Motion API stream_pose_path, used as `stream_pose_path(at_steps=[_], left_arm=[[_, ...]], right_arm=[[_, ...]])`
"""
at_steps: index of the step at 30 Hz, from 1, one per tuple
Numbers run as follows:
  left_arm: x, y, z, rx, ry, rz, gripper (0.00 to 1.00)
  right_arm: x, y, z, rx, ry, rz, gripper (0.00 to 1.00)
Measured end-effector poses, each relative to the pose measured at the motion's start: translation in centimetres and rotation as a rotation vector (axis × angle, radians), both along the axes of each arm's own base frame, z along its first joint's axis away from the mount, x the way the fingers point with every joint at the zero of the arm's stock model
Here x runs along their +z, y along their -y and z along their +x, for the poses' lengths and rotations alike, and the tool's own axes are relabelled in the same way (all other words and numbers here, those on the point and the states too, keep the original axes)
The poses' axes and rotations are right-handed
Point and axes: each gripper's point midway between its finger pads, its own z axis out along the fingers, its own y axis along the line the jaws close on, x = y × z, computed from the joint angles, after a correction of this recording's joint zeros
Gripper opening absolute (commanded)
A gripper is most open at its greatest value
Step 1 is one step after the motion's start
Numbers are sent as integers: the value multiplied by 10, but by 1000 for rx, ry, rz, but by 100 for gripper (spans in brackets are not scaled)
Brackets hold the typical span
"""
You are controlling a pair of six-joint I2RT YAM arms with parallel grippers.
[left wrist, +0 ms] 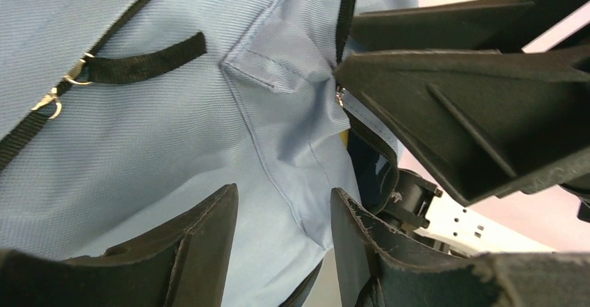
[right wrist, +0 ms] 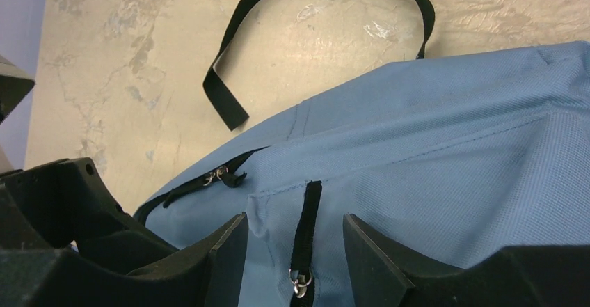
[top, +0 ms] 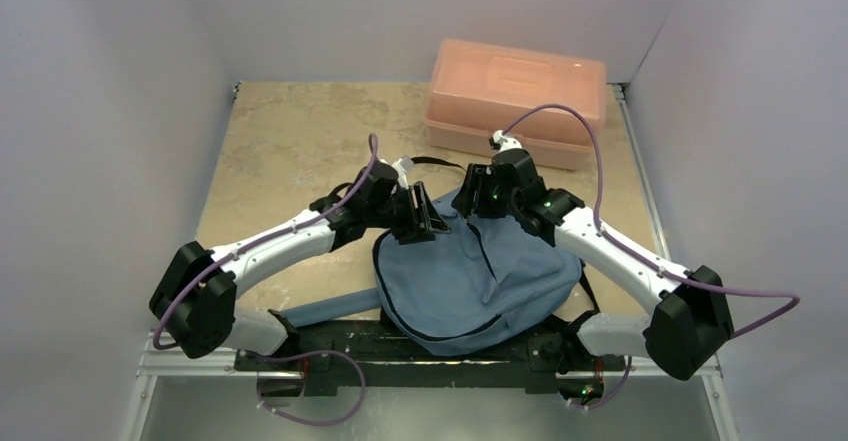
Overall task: Pack the student bag
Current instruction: Adjust the student bag at the center of the board.
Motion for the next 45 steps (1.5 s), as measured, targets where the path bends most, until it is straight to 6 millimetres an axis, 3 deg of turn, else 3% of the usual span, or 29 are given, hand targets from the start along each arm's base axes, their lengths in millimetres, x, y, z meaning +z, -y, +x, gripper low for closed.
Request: stream_pose_path(at_steps=[5, 10, 18, 20, 23, 25, 30, 31, 32, 33, 34, 35, 37, 38, 41, 45], left_arm=[[9, 8, 1, -19, 6, -55, 48], [8, 12, 7, -18, -18, -90, 38], [6, 18, 16, -12, -49, -137, 37], [7, 19, 16, -14, -46, -141, 45], [8, 15, 17, -14, -10, -124, 66], [13, 5, 17, 2, 60, -107, 77], [51, -37, 12, 81, 308, -66, 88], [63, -46, 13, 108, 366, -58, 95], [75, -56, 16, 143, 424, -48, 99], [86, -66, 18, 183, 476, -34, 100], [93, -77, 19, 229, 509, -20, 100], [101, -90, 21, 278, 541, -3, 100], [109, -111, 23, 373, 573, 27, 100], [112, -122, 23, 423, 576, 37, 100], [106, -141, 22, 490, 585, 75, 100], [89, -133, 20, 431, 527, 121, 91]], right_arm=[[-1, -3, 4, 2, 4, 4, 56], [4, -6, 8, 3, 30, 24, 56], [16, -1, 1, -1, 78, 54, 56], [14, 0, 2, -4, 74, 49, 56], [8, 4, 3, -25, 62, 21, 56], [2, 9, 3, -43, 49, -5, 56], [11, 17, -6, -49, 78, 11, 56], [16, 21, -11, -51, 97, 23, 88], [25, 25, -14, -58, 126, 39, 98], [33, 29, -17, -62, 156, 50, 99], [43, 34, -19, -52, 208, 44, 91], [53, 40, -21, -52, 255, 44, 74], [71, 46, -24, -40, 336, 41, 26], [76, 48, -24, -33, 365, 33, 23], [80, 51, -21, -24, 406, 1, 61], [56, 43, -14, 43, 364, -75, 65]])
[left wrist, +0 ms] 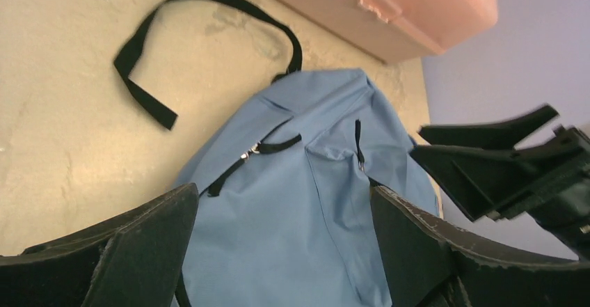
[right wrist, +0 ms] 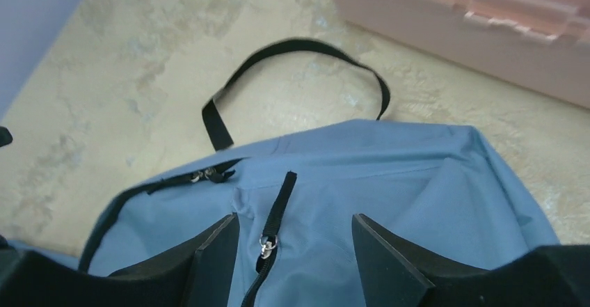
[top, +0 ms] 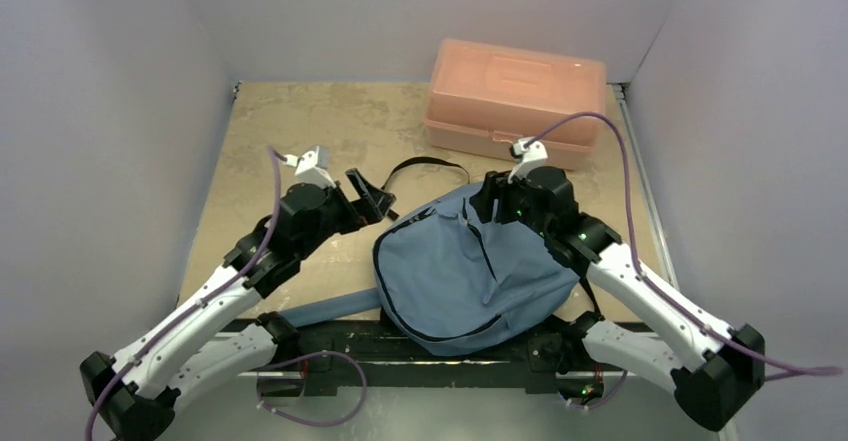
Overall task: Pack the student bag
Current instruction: Adjust the student bag at the center of the board.
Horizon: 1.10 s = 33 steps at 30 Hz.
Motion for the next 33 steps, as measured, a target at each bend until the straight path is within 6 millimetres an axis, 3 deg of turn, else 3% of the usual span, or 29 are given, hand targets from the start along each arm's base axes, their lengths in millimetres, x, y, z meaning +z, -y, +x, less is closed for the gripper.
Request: stream_pose_path(at_steps=[5, 9, 13, 17, 22, 28, 29, 30, 33], left_arm=[[-25, 35, -2, -146, -128, 24, 91], [-48, 60, -11, -265, -235, 12, 84], [-64, 82, -19, -363, -327, -28, 81], [-62, 97, -27, -428, -347, -74, 80], [-57, 106, -32, -472, -344, -100, 78], [-70, 112, -34, -475, -382, -83, 72], [-72, 112, -34, -469, -384, -69, 72], [-74, 112, -32, -463, -381, -50, 72], [-69, 115, -19, -438, -333, 34, 73]], right_arm=[[-47, -32, 11, 116, -156, -88, 65], [-72, -40, 10, 150, -219, -125, 65], [-74, -43, 14, 157, -213, -124, 65], [-74, -50, 17, 175, -204, -107, 65], [-67, -55, 24, 175, -165, -83, 65], [-72, -54, 28, 159, -167, -95, 65], [-75, -52, 29, 147, -171, -105, 57], [-77, -49, 30, 134, -176, -116, 56], [-72, -37, 28, 30, -203, -84, 71]])
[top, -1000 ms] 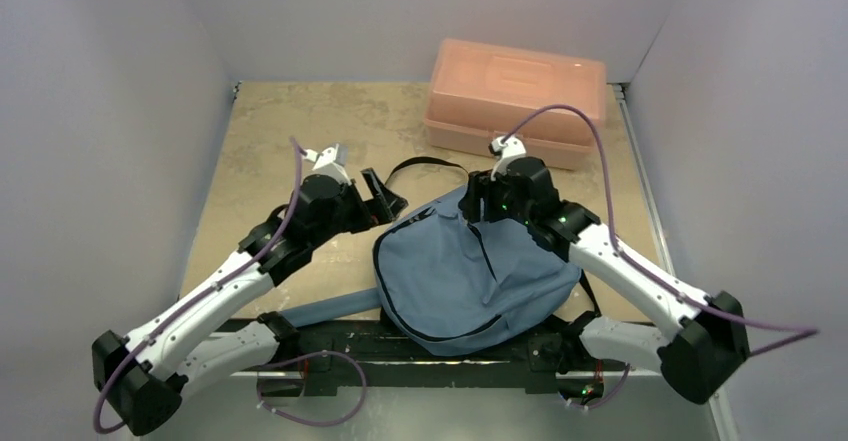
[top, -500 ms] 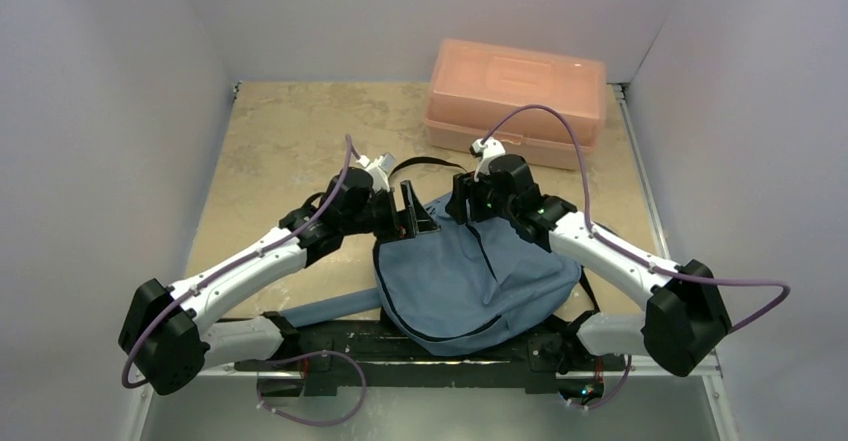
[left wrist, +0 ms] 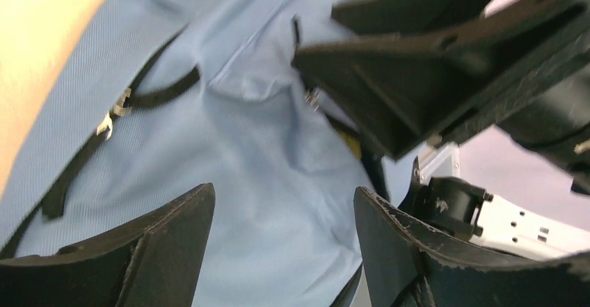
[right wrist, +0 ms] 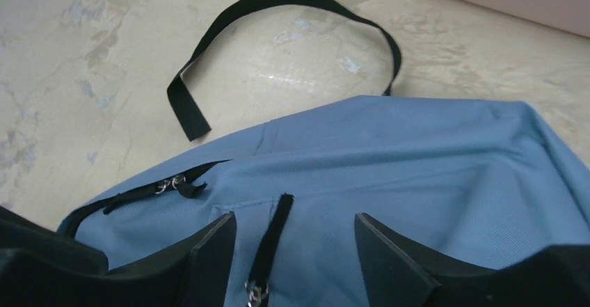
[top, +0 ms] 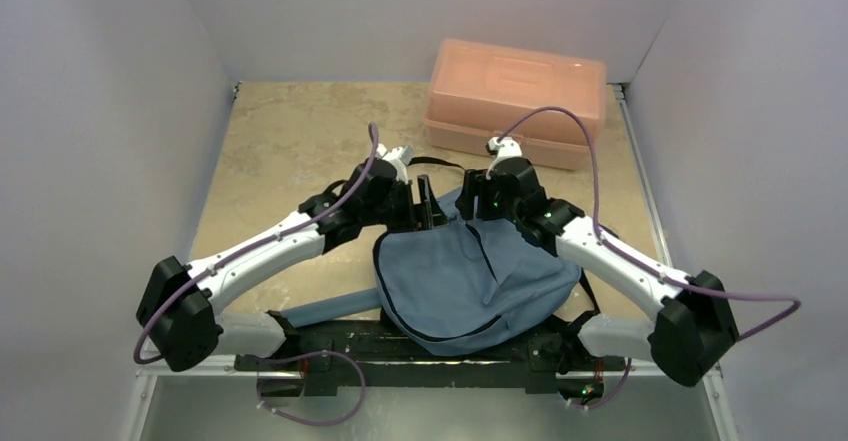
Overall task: Pack the student bag
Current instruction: Adjust the student bag at the center of the board.
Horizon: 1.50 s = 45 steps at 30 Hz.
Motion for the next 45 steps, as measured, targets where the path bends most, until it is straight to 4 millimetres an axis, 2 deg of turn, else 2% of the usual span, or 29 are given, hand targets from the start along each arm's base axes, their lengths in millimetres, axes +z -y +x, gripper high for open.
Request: stream_pose_path(at_steps=[3, 6, 9, 13, 14, 15, 16, 18, 19, 22, 26, 28, 30, 31, 35, 36, 38, 39, 42, 45], left_arm=[[22, 12, 21, -5, 89, 23, 73], [41, 27, 41, -26, 162, 25, 67], [42, 42, 57, -53, 187, 47, 70], [22, 52, 62, -116, 186, 109, 74], [15, 52, 60, -137, 183, 131, 74], [10, 52, 57, -162, 187, 150, 74], [7, 51, 54, -186, 196, 164, 73], [2, 50, 51, -230, 218, 189, 70], [-1, 49, 49, -259, 235, 205, 68], [-12, 48, 45, -330, 259, 241, 60], [-35, 43, 42, -379, 250, 287, 59], [-45, 41, 41, -397, 253, 303, 53], [-50, 40, 42, -403, 256, 312, 40], [-52, 40, 43, -408, 264, 317, 30], [-63, 34, 49, -405, 310, 353, 3], [-67, 32, 50, -403, 319, 356, 0], [-72, 31, 50, -405, 345, 353, 0], [-72, 31, 50, -402, 359, 348, 0], [-65, 31, 49, -393, 381, 325, 0], [-53, 32, 47, -371, 362, 277, 0]], right_arm=[[15, 18, -8, -94, 15, 32, 73], [32, 35, -22, -159, 39, 79, 71], [37, 49, -36, -204, 27, 98, 70], [26, 64, -53, -245, -26, 80, 62], [20, 66, -58, -252, -52, 71, 55], [13, 68, -62, -255, -77, 60, 40], [4, 69, -68, -252, -111, 44, 17], [-13, 69, -77, -235, -184, 14, 2], [-23, 67, -82, -228, -226, -2, 0], [-39, 64, -84, -219, -290, -28, 0], [-37, 61, -83, -212, -285, -21, 0], [-36, 59, -82, -201, -279, -12, 0], [-36, 57, -81, -197, -272, -2, 0], [-35, 57, -81, -194, -267, 2, 5], [-25, 56, -79, -179, -231, 18, 23], [-22, 56, -78, -172, -220, 19, 27], [-8, 53, -74, -154, -189, 34, 35], [-2, 49, -73, -144, -177, 47, 36], [20, 36, -65, -102, -130, 108, 39], [28, 22, -62, -57, -126, 152, 44]])
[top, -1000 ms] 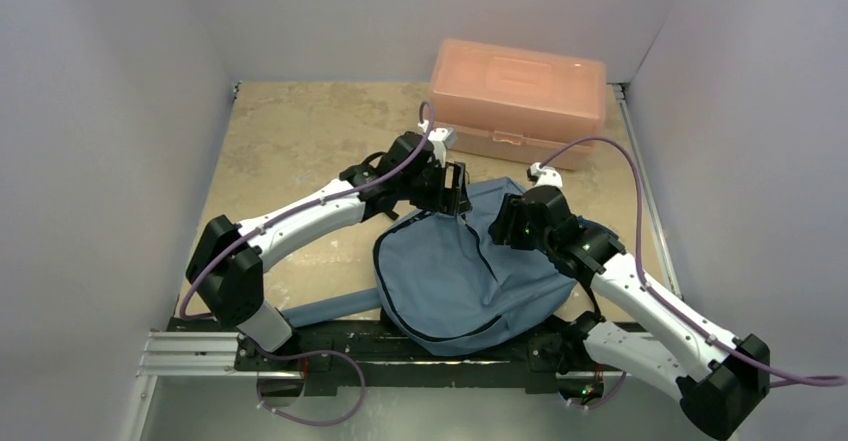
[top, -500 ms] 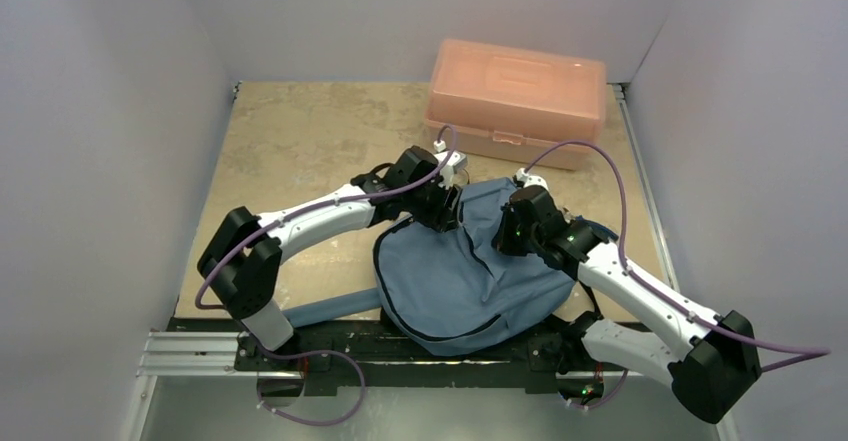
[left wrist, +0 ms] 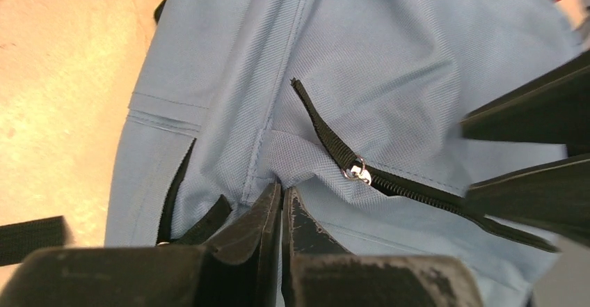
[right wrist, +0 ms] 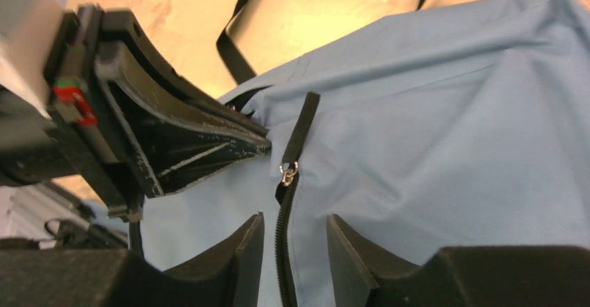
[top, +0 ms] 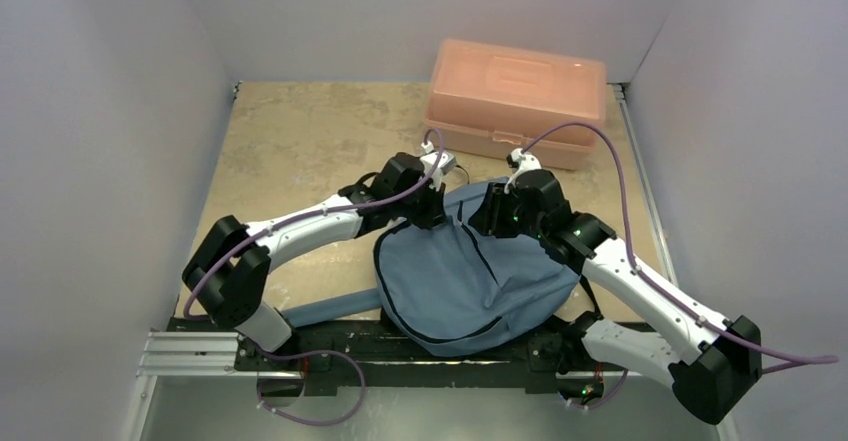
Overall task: Pack the student bag
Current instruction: Adjust the student bag at the center of the board.
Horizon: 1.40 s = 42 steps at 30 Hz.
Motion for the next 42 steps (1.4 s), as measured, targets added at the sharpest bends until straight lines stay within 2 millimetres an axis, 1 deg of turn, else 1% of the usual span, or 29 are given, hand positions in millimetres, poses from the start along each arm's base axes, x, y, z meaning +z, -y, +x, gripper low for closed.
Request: stream_pose_path(at_steps=[2, 4, 5, 6, 7, 8, 9, 11, 12, 13, 15, 16, 19, 21, 23, 25, 27, 29, 32, 35, 39, 42], left_arm=[[8, 2, -2, 17, -40, -46, 1], [18, 2, -5, 50, -90, -98, 23], [21, 2, -7, 66, -109, -114, 32], [26, 2, -10, 91, -150, -139, 40], [30, 3, -15, 105, -185, -161, 45], [35, 5, -22, 125, -234, -194, 47], [36, 6, -24, 127, -247, -201, 48], [40, 7, -38, 151, -308, -239, 49], [41, 8, -47, 160, -339, -250, 49], [41, 10, -54, 166, -362, -257, 48], [41, 15, -70, 178, -404, -257, 44], [42, 18, -75, 190, -420, -259, 40], [39, 24, -86, 241, -479, -258, 35], [33, 24, -86, 291, -523, -253, 37], [25, 28, -86, 328, -568, -247, 40], [15, 32, -89, 367, -627, -240, 40], [10, 37, -97, 393, -687, -236, 40], [8, 43, -106, 416, -750, -240, 46], [7, 50, -116, 452, -835, -248, 51], [3, 55, -120, 487, -897, -249, 54], [-7, 60, -121, 546, -960, -238, 56], [-6, 64, -119, 566, -981, -246, 57]], right_arm=[[-3, -7, 0, 27, -14, 11, 44], [-6, -11, -3, 57, -29, 17, 40], [-8, -12, -5, 69, -34, 18, 36], [-11, -12, -6, 76, -36, 16, 27], [-15, -11, -8, 81, -41, 10, 24], [-20, -9, -10, 85, -47, 0, 24], [-25, -8, -12, 86, -55, -9, 24], [-34, -3, -15, 78, -67, -26, 24], [-39, -1, -17, 72, -72, -36, 11], [-43, 2, -17, 67, -75, -43, 4], [-48, 7, -16, 50, -71, -65, 0], [-50, 9, -15, 34, -68, -77, 0], [-55, 18, -8, -25, -65, -115, 0], [-62, 27, -3, -76, -75, -155, 0], [-66, 31, -1, -108, -81, -172, 0], [-65, 32, 0, -122, -75, -171, 0], [-61, 35, 1, -133, -62, -169, 0], [-56, 36, 1, -141, -44, -162, 0], [-49, 39, 2, -152, -18, -155, 0], [-44, 41, 2, -156, -7, -148, 0], [-39, 42, 0, -159, 6, -140, 0], [-35, 43, 0, -159, 19, -133, 0]])
